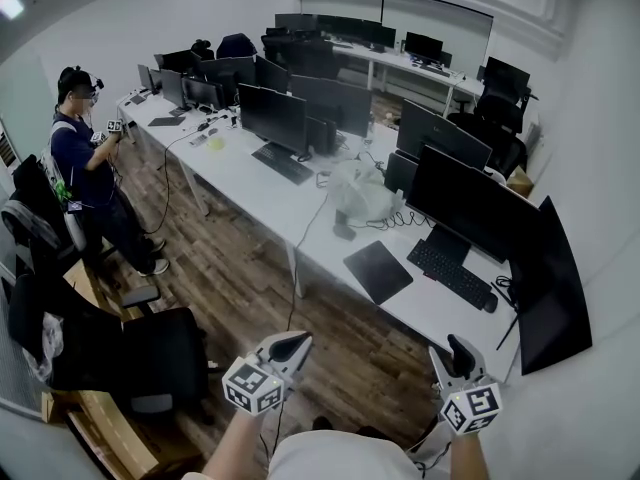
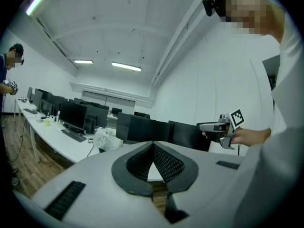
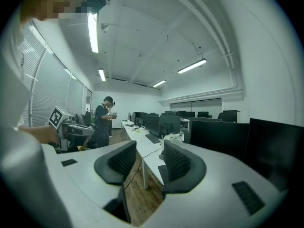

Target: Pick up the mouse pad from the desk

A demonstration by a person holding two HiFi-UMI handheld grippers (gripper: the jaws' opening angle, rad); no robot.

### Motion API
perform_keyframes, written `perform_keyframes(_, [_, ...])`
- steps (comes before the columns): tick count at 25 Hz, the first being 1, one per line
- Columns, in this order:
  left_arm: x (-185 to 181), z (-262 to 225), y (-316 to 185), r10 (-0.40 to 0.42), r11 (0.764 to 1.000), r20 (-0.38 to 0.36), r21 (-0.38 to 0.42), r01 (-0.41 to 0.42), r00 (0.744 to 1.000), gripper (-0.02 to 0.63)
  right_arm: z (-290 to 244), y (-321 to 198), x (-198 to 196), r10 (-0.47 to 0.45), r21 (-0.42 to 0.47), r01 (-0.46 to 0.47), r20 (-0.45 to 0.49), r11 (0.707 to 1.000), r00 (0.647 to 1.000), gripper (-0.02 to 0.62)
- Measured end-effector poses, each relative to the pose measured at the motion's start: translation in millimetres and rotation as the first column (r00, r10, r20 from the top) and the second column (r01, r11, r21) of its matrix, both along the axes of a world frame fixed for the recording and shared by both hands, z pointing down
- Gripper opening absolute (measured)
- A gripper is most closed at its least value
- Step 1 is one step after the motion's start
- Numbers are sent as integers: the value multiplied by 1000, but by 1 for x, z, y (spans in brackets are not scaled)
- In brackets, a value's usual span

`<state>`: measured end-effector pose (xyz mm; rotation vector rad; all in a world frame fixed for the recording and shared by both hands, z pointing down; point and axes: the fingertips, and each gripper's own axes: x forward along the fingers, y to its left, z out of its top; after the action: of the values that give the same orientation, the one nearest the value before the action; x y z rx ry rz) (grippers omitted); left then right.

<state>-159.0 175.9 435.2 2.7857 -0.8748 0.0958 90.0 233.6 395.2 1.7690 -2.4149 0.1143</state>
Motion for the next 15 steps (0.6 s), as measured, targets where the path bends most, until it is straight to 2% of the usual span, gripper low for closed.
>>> perform_keyframes(15, [-11, 13, -17, 13, 999, 7, -33, -12, 1000, 15, 8, -12, -10, 26, -38, -26, -4, 999, 1000, 202])
